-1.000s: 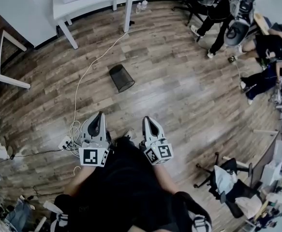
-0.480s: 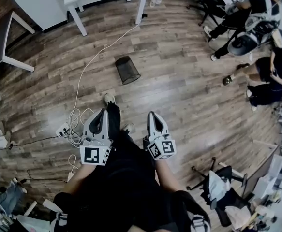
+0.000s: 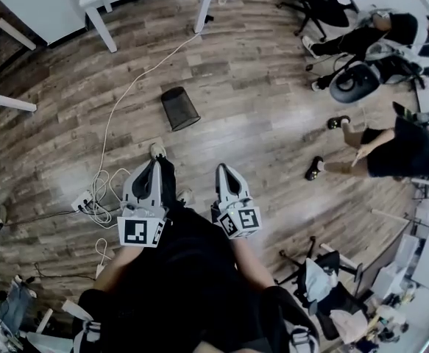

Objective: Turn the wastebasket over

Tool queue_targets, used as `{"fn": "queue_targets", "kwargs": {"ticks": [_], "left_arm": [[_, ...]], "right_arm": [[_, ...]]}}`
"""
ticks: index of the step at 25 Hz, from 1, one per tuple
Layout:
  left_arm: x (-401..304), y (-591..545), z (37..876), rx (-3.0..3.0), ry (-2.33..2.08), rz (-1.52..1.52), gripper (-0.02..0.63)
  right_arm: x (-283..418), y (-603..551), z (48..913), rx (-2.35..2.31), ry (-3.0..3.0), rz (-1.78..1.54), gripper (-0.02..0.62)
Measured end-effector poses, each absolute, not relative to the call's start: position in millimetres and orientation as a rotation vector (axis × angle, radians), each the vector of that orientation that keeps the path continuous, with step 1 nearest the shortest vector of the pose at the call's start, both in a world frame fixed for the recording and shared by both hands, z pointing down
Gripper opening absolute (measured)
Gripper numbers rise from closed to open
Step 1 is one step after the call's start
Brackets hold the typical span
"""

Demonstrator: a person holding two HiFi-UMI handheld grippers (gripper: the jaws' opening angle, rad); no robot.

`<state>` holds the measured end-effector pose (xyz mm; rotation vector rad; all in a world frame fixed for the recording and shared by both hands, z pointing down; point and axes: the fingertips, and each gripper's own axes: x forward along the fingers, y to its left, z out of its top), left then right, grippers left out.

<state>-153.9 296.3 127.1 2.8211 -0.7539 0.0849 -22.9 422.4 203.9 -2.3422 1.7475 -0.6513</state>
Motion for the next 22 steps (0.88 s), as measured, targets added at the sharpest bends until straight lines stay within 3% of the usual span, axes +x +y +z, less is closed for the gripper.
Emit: {"fn": "queue_targets", "kwargs": {"ticks": [11,22], "left_arm": [[-88.0,178.8,127.8,2.803,-0.694,0.1,0.034],[-66.5,106.3,134.6,2.772,-0.782,0.083,0.032]], "right_arm": [[33.3,306.2,235.1,-2.451,1.867,-0.683,0.032],[49.8,221.0,307.3,-2.411,2.273,-0.698,0.032]]}}
